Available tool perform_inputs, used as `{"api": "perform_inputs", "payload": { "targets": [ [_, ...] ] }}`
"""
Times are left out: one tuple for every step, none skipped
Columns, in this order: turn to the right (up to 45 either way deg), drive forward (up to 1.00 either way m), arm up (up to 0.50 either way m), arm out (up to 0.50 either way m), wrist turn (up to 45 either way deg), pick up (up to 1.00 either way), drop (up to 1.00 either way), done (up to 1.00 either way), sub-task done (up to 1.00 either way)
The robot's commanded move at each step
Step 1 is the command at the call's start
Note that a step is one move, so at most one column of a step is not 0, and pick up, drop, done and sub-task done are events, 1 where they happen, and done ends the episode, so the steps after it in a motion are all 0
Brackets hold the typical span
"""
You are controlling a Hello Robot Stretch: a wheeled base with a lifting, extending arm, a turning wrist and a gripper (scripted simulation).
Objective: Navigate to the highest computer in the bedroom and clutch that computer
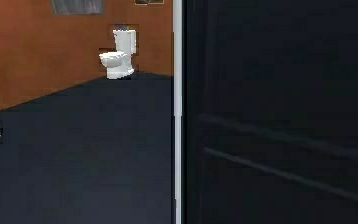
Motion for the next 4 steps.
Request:
{"api": "perform_inputs", "payload": {
  "targets": [
    [45.0,0.0,0.0,0.0,0.0,0.0,0.0,0.0,0.0],
    [27.0,0.0,0.0,0.0,0.0,0.0,0.0,0.0,0.0],
    [0.0,0.2,0.0,0.0,0.0,0.0,0.0,0.0,0.0],
    [-45.0,0.0,0.0,0.0,0.0,0.0,0.0,0.0,0.0]
  ]
}}
